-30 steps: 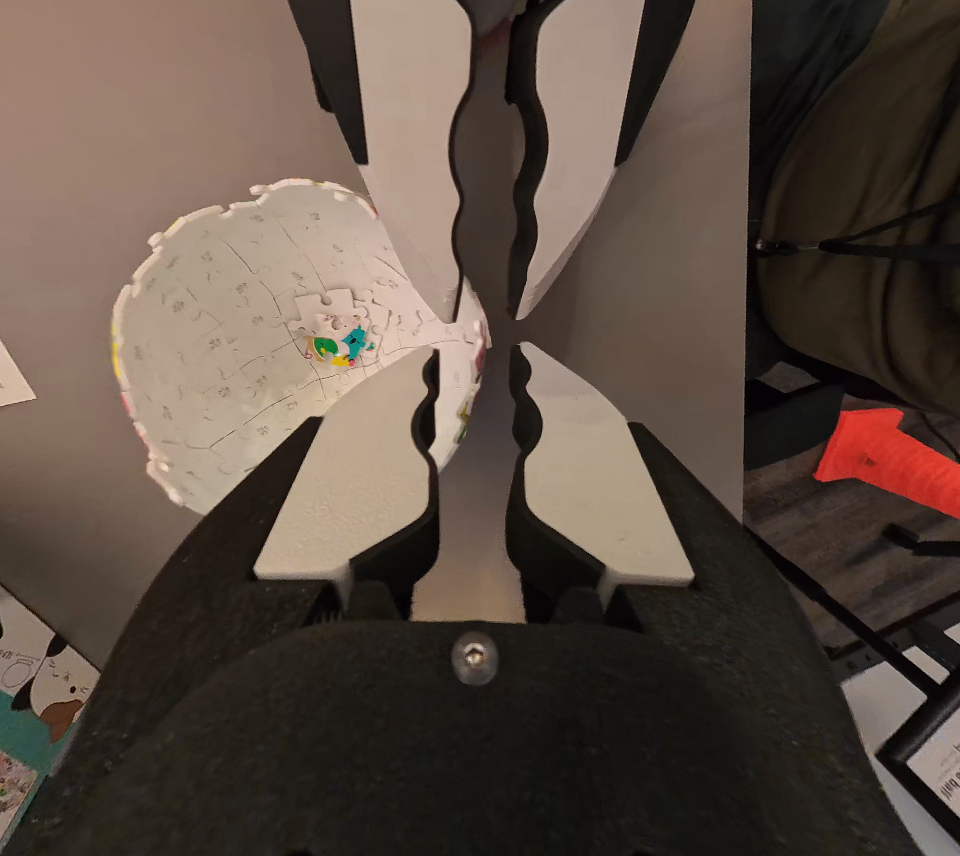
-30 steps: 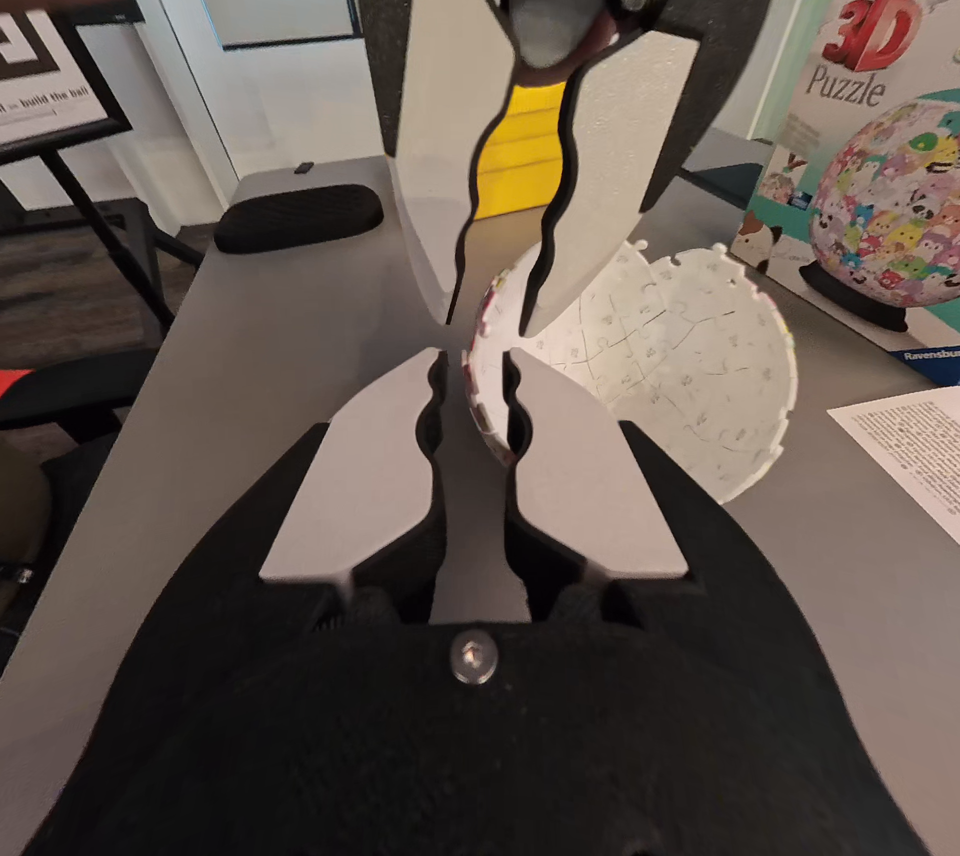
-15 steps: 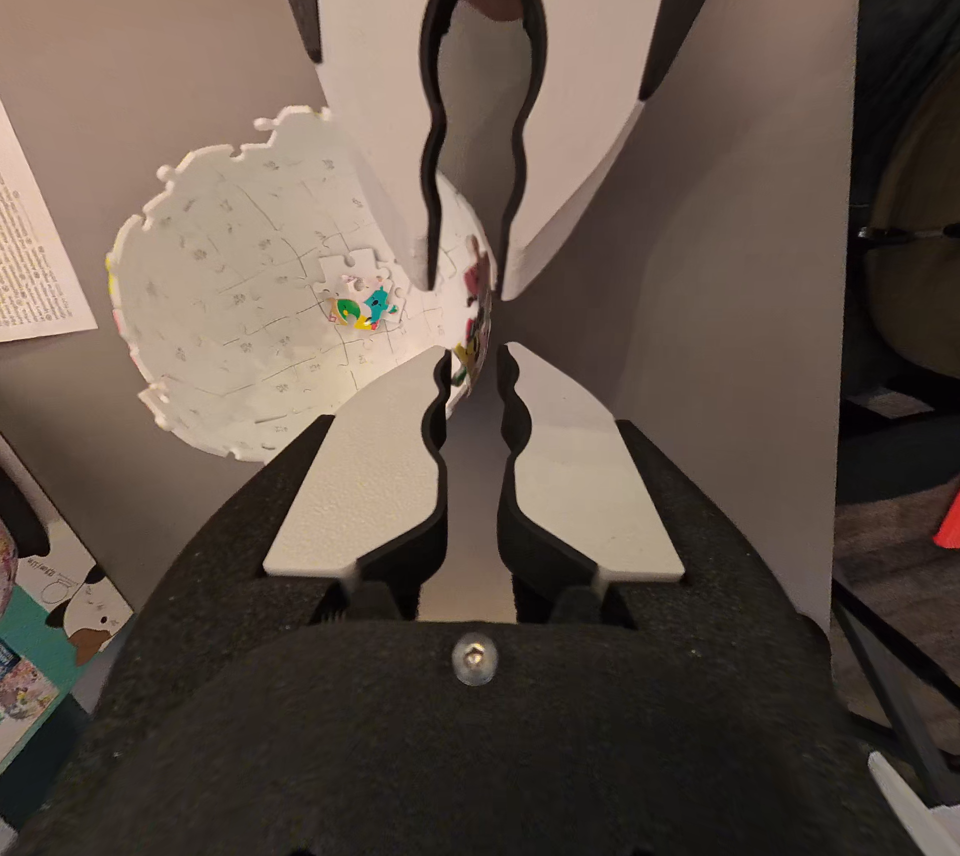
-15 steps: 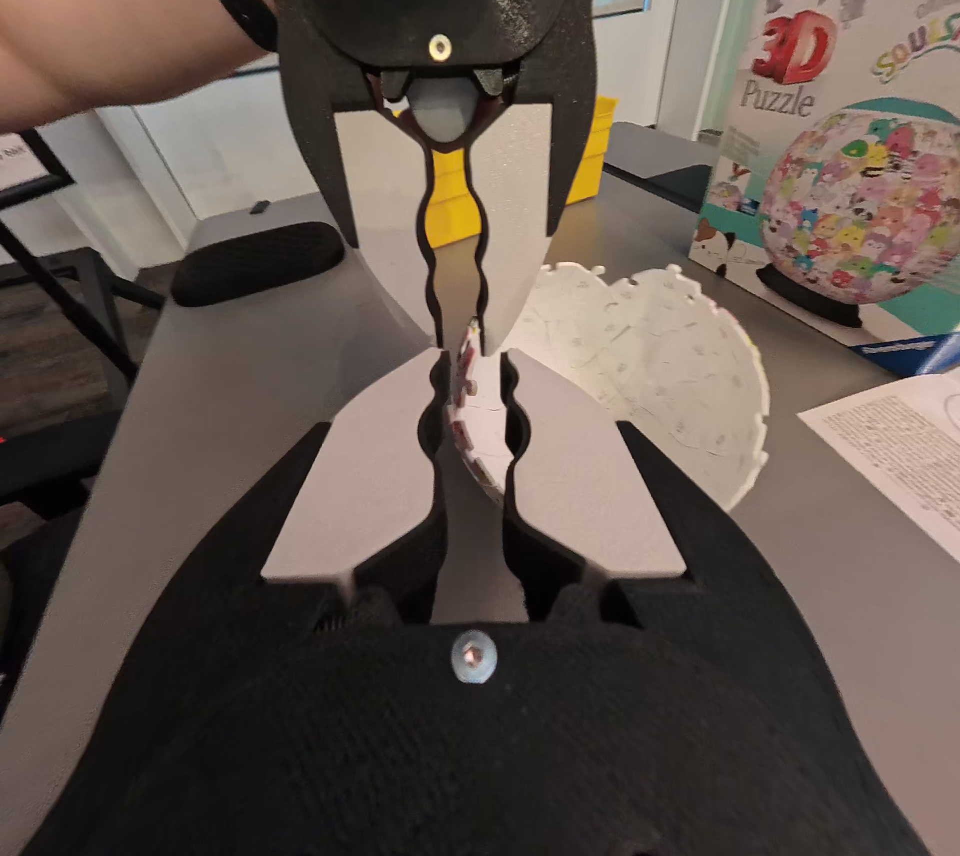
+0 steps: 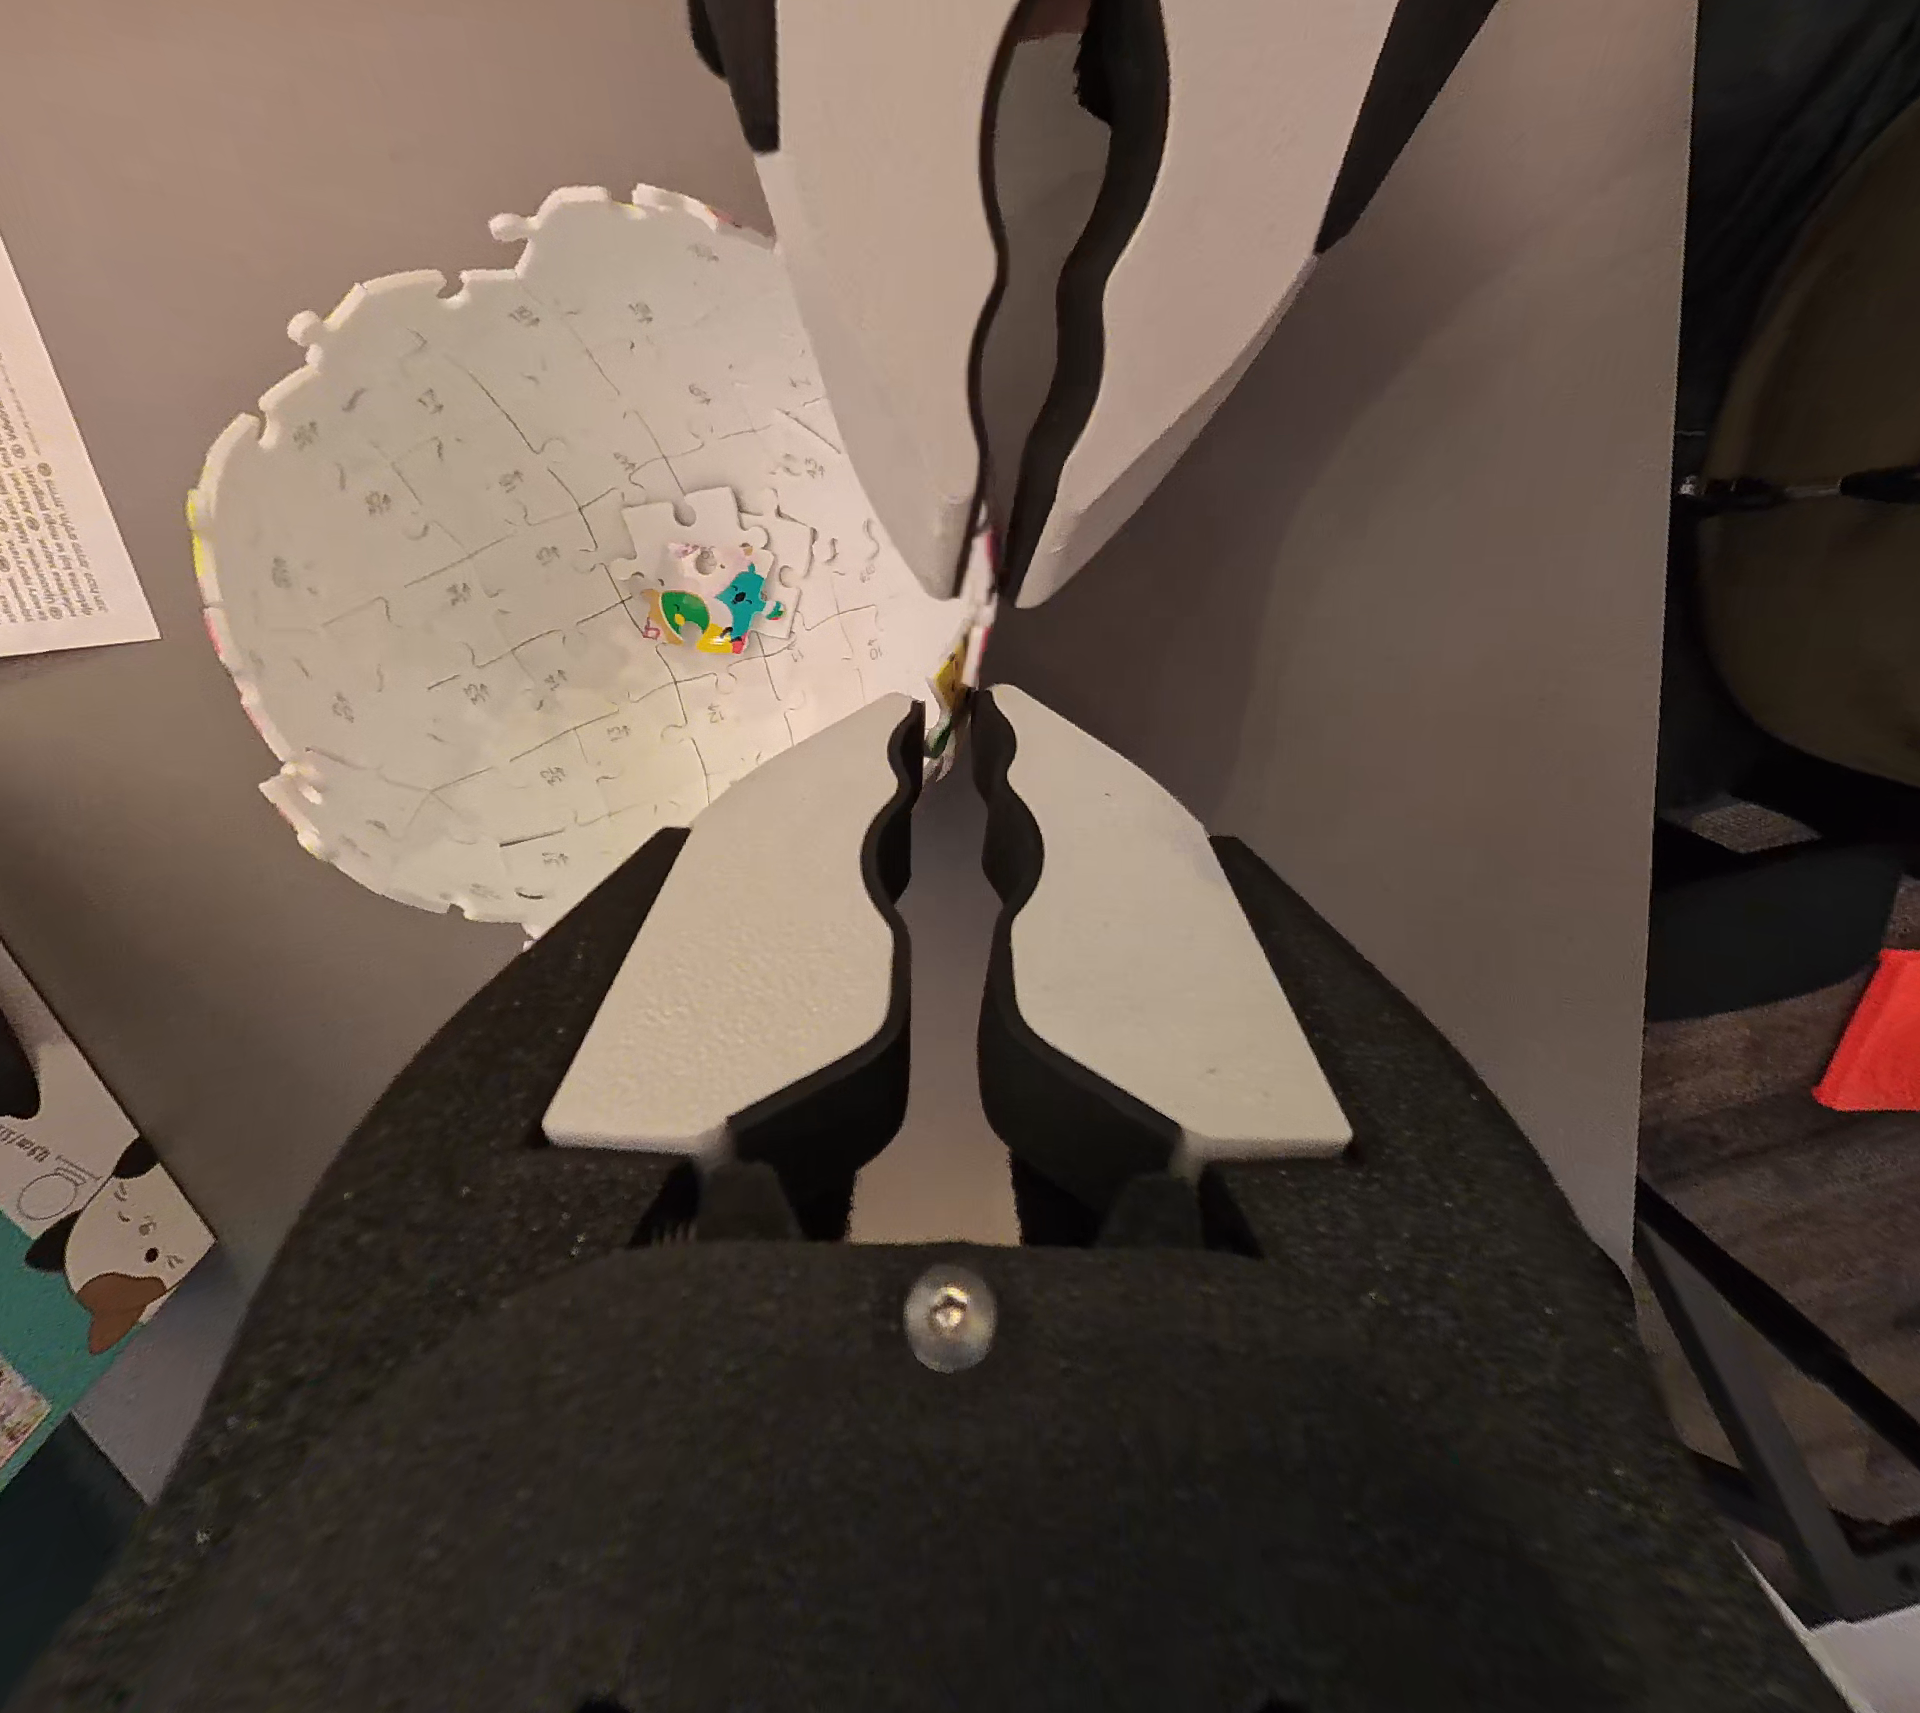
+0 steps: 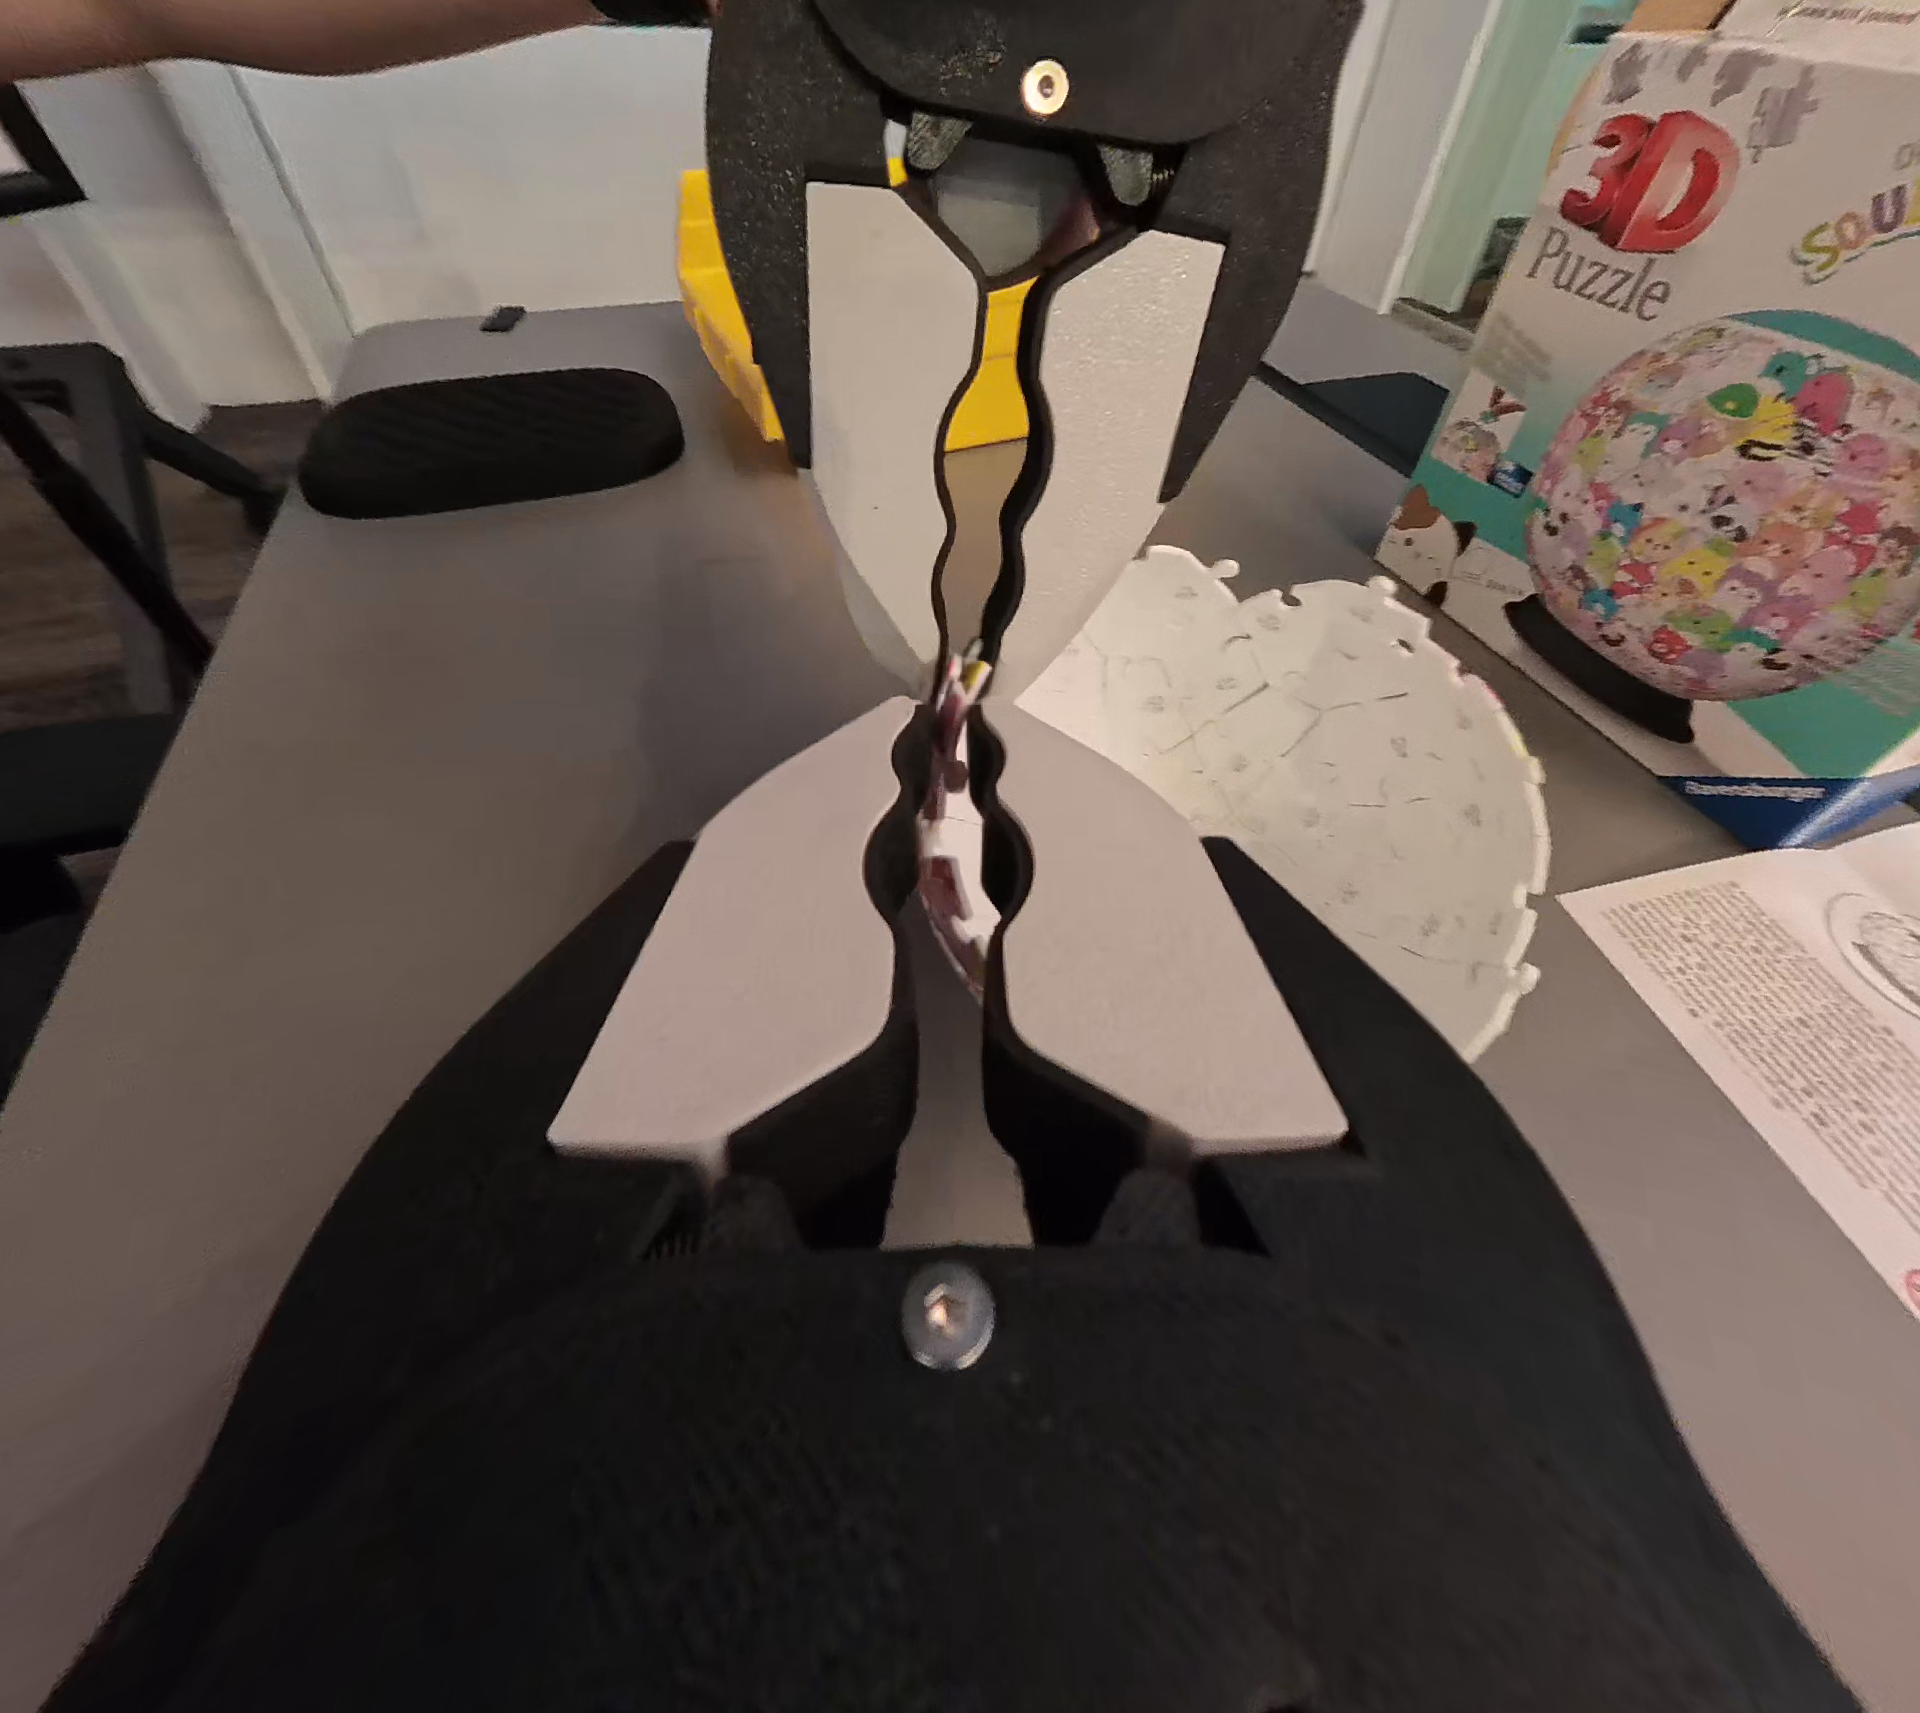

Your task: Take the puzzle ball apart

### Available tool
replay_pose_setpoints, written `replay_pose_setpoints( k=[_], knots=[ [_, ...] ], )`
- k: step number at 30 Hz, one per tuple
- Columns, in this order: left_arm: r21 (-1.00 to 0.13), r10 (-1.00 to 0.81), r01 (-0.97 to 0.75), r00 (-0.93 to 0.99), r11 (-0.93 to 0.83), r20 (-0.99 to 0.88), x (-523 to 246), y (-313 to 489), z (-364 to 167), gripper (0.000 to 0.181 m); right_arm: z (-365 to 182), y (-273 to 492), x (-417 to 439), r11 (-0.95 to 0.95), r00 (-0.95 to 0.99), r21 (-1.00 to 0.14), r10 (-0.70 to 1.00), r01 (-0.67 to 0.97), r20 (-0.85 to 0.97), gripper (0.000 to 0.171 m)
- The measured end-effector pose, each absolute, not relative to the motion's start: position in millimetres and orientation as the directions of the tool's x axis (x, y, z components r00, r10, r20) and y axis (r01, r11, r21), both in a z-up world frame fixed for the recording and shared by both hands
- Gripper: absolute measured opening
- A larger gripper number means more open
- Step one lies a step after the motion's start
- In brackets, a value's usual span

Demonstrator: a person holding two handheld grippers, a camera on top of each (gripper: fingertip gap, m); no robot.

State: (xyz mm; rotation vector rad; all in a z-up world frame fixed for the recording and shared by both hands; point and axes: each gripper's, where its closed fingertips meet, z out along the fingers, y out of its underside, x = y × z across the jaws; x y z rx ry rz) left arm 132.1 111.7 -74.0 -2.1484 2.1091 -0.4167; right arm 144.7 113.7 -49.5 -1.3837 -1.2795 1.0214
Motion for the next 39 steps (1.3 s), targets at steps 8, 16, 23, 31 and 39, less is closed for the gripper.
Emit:
replay_pose_setpoints(
  k=[8, 16, 23, 31, 39],
  knots=[
    [-0.254, -0.990, -0.966, 0.010, -0.046, 0.142, 131, 112, -75, 0.008, -48, 112, 146, -0.162, -0.006, -0.975, 0.986, 0.154, -0.165, 0.003],
    [-0.249, -0.989, -0.968, 0.003, -0.040, 0.150, 130, 110, -75, 0.008, -16, 103, 156, -0.106, -0.062, -0.994, 0.993, -0.014, -0.105, 0.003],
    [-0.331, -0.989, -0.941, 0.027, -0.075, 0.147, 131, 110, -66, 0.022, 57, 135, 252, 0.043, 0.354, -0.995, 0.935, -0.088, 0.009, 0.003],
    [-0.318, -0.993, -0.947, 0.013, -0.050, 0.117, 133, 109, -70, 0.023, -19, 236, 405, -0.418, 0.801, -0.890, 0.588, 0.180, -0.114, 0.003],
    [-0.251, -0.996, -0.968, 0.004, -0.028, 0.093, 130, 111, -75, 0.009, -104, 279, 451, -0.711, 0.948, -0.687, 0.299, 0.147, -0.106, 0.024]
  ],
)
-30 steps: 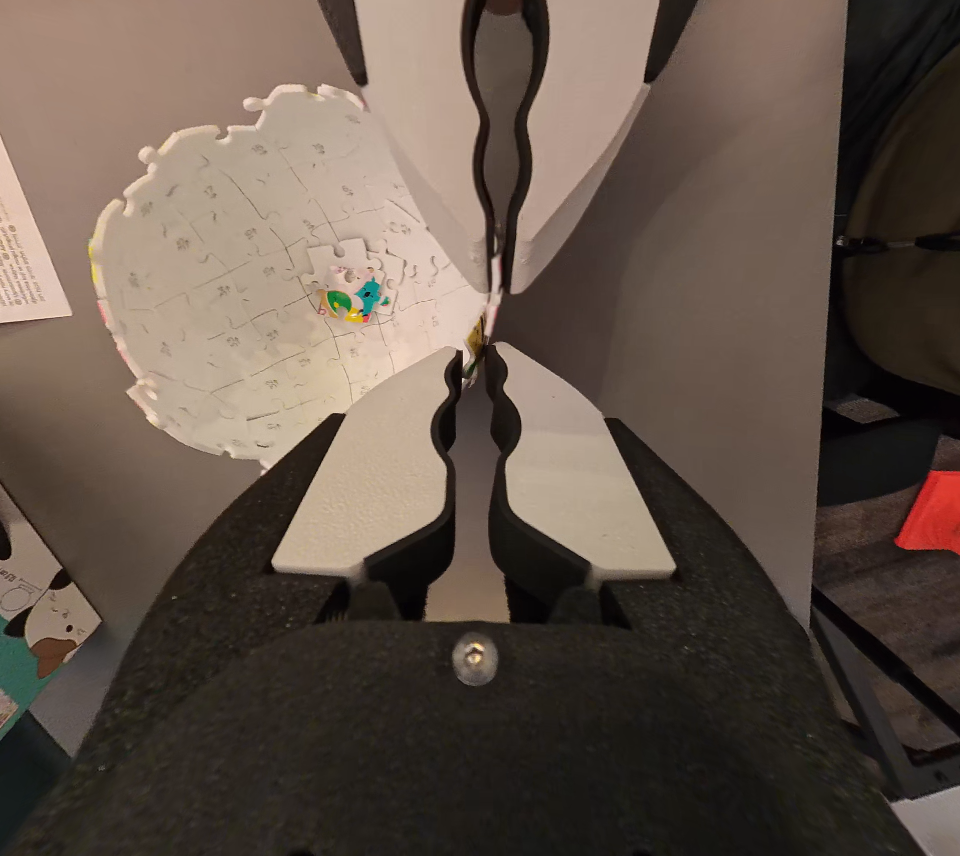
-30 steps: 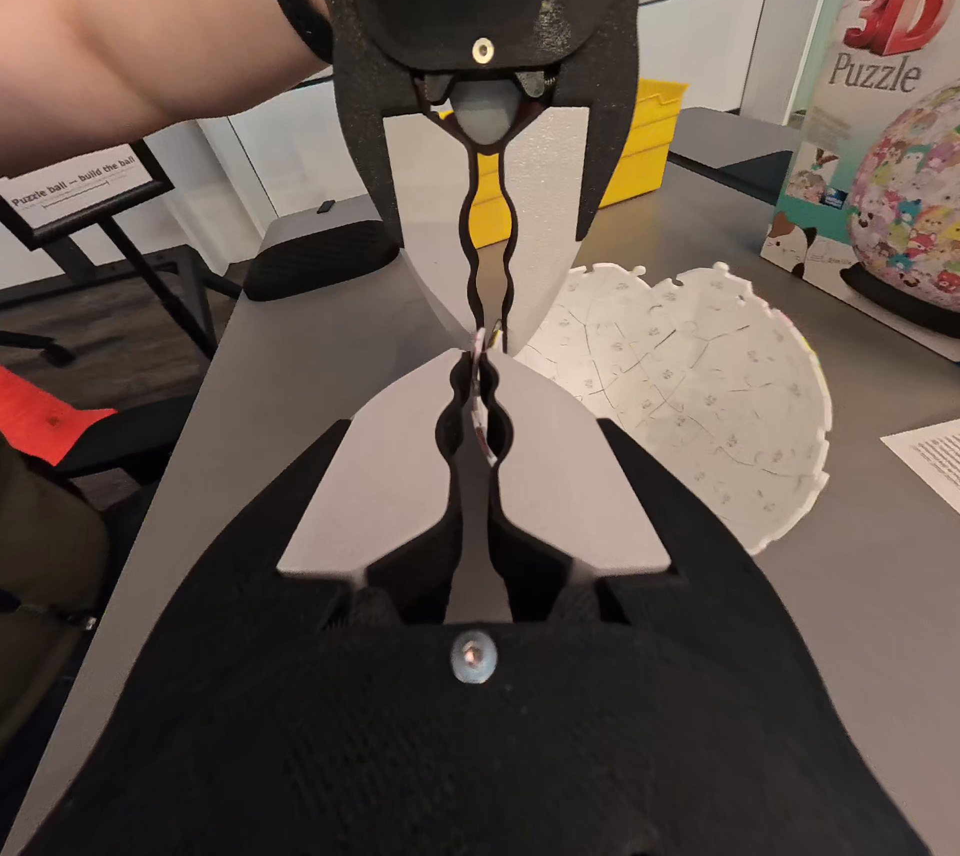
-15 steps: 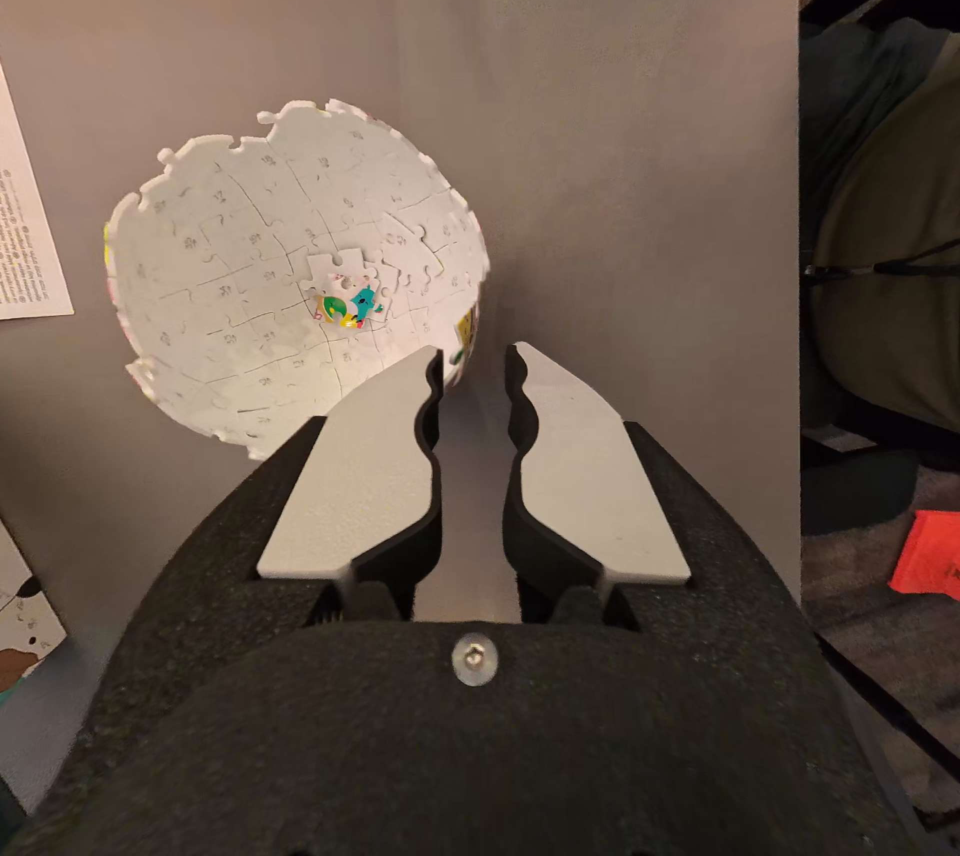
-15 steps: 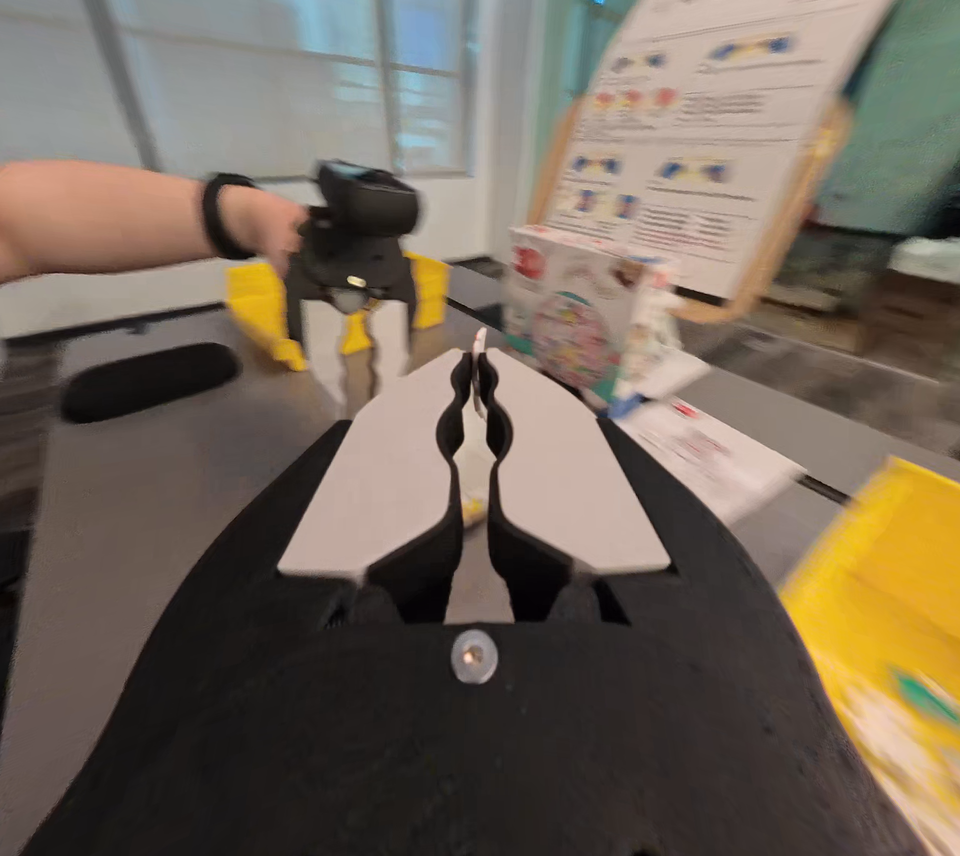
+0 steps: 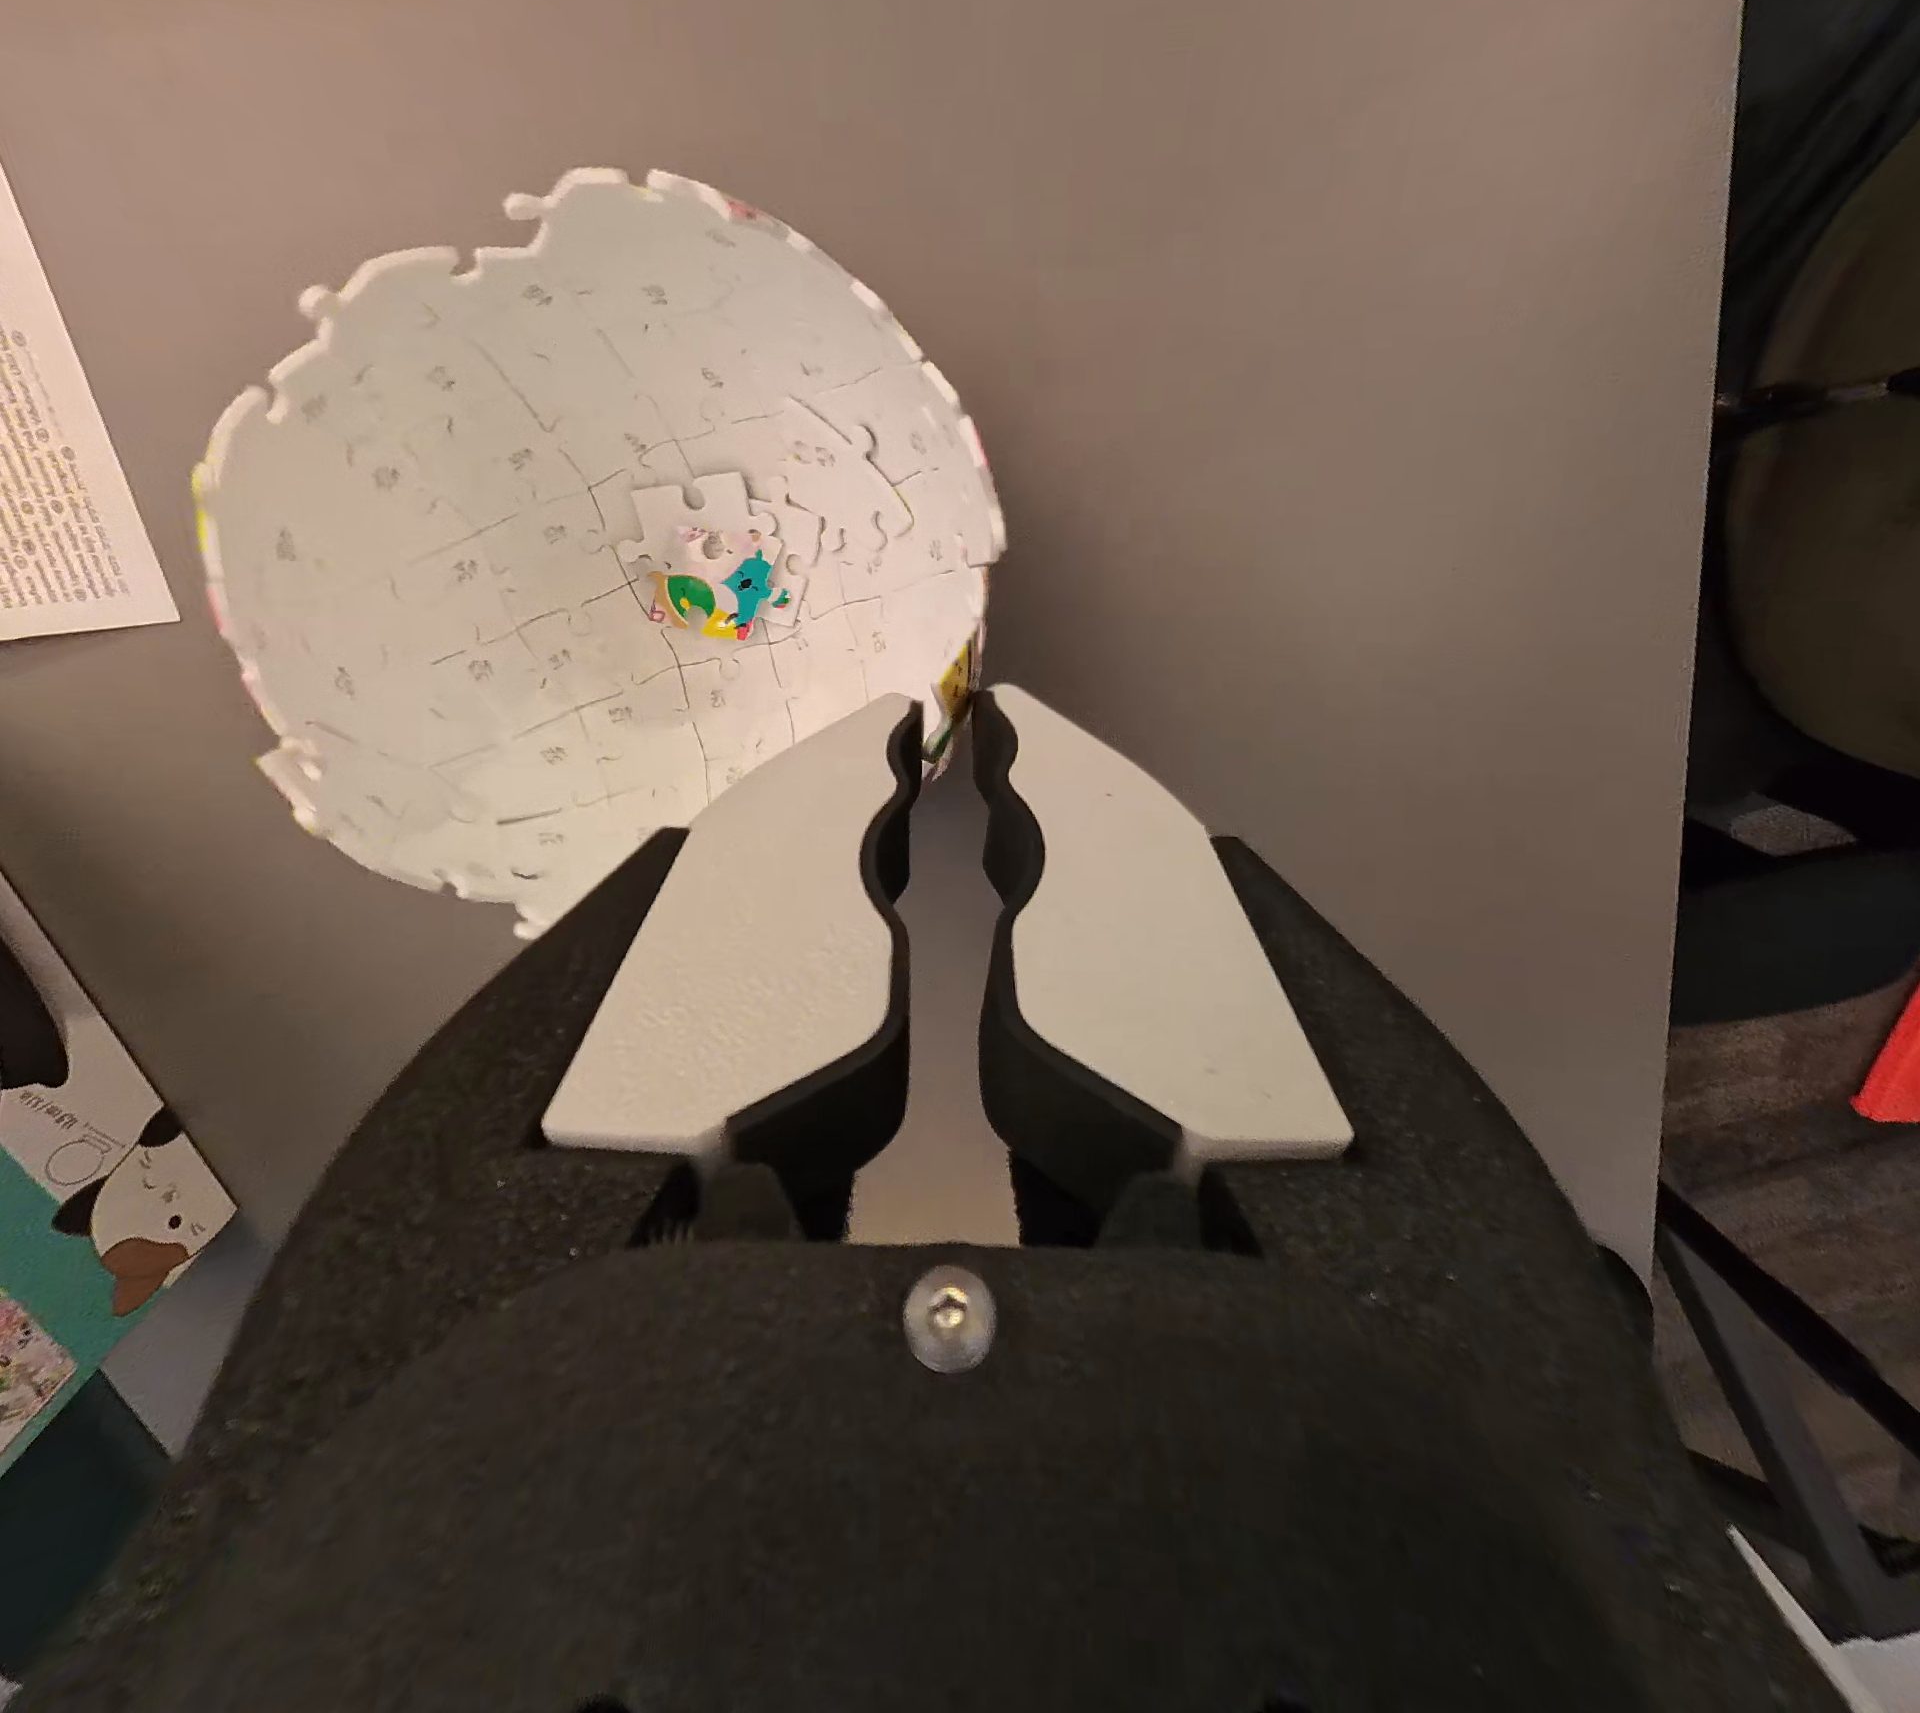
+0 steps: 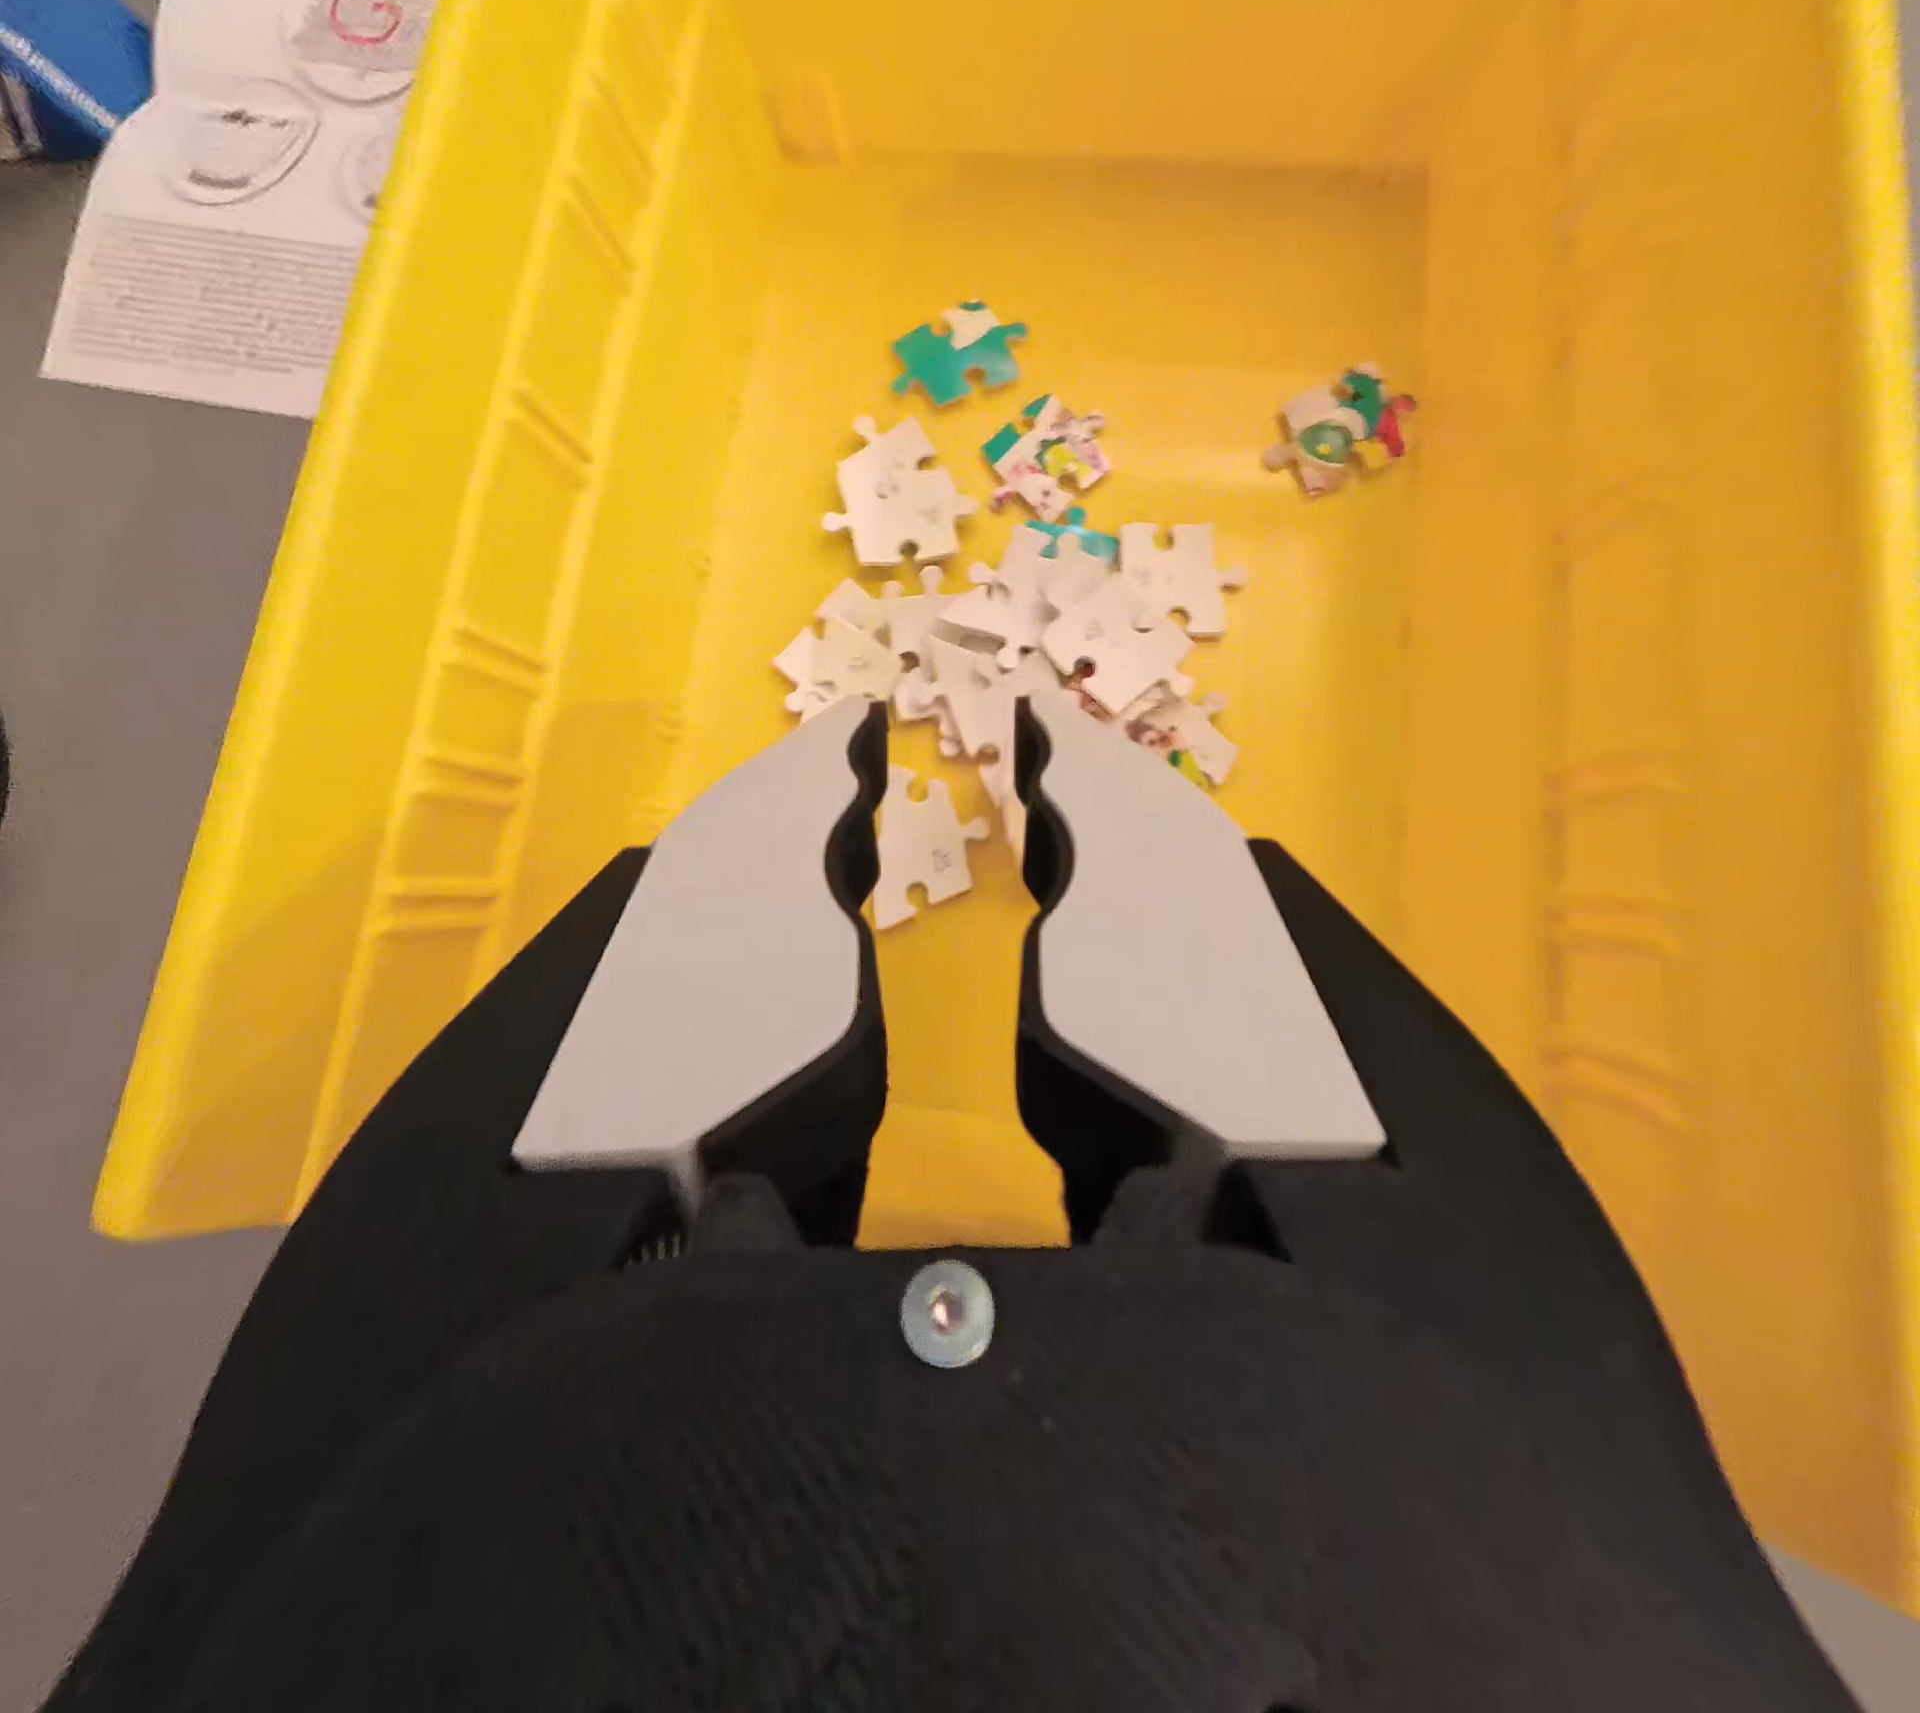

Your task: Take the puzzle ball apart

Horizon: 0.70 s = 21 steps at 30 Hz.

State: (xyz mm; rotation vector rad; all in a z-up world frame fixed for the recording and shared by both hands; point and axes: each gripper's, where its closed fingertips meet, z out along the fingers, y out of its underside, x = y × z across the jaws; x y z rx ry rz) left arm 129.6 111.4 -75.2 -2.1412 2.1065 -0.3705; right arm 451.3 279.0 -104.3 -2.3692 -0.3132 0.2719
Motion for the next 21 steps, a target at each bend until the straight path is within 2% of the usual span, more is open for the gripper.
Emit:
replay_pose_setpoints(
  k=[3, 5, 6, 8, 10, 12, 13, 15, 19, 21],
  knots=[
    [-0.248, -0.996, -0.968, 0.003, -0.024, 0.088, 129, 112, -72, 0.009, -71, 282, 454, -0.587, 0.960, -0.801, 0.274, 0.115, -0.063, 0.024],
    [-0.265, -0.996, -0.964, 0.006, -0.031, 0.094, 131, 111, -69, 0.011, -26, 274, 438, -0.373, 0.943, -0.914, 0.331, 0.161, 0.031, 0.028],
    [-0.275, -0.996, -0.961, 0.006, -0.031, 0.092, 132, 112, -67, 0.012, -1, 263, 418, -0.226, 0.915, -0.955, 0.394, 0.192, 0.090, 0.028],
    [-0.291, -0.997, -0.956, 0.009, -0.032, 0.082, 133, 113, -64, 0.017, 34, 224, 353, 0.052, 0.754, -0.973, 0.623, 0.226, 0.208, 0.026],
    [-0.311, -0.997, -0.950, 0.015, -0.039, 0.079, 136, 113, -62, 0.019, 35, 163, 279, 0.202, 0.421, -0.964, 0.870, 0.175, 0.258, 0.023],
    [-0.304, -0.997, -0.952, 0.029, -0.049, 0.071, 136, 113, -65, 0.021, 20, 116, 228, 0.220, 0.115, -0.968, 0.965, 0.119, 0.234, 0.012],
    [-0.288, -0.998, -0.956, 0.035, -0.050, 0.057, 133, 114, -69, 0.021, 7, 110, 210, 0.207, 0.064, -0.965, 0.973, 0.159, 0.220, 0.011],
    [-0.266, -0.999, -0.963, 0.036, -0.040, 0.021, 129, 117, -74, 0.021, -20, 112, 186, 0.206, 0.037, -0.943, 0.974, 0.263, 0.223, 0.011],
    [-0.296, -0.998, -0.953, 0.062, -0.069, 0.034, 131, 117, -75, 0.016, -49, 103, 164, 0.140, -0.051, -0.931, 0.990, 0.338, 0.131, 0.014],
    [-0.298, -0.997, -0.952, 0.060, -0.071, 0.046, 131, 116, -75, 0.014, -60, 107, 159, 0.152, -0.034, -0.909, 0.988, 0.388, 0.151, 0.016]
  ],
)
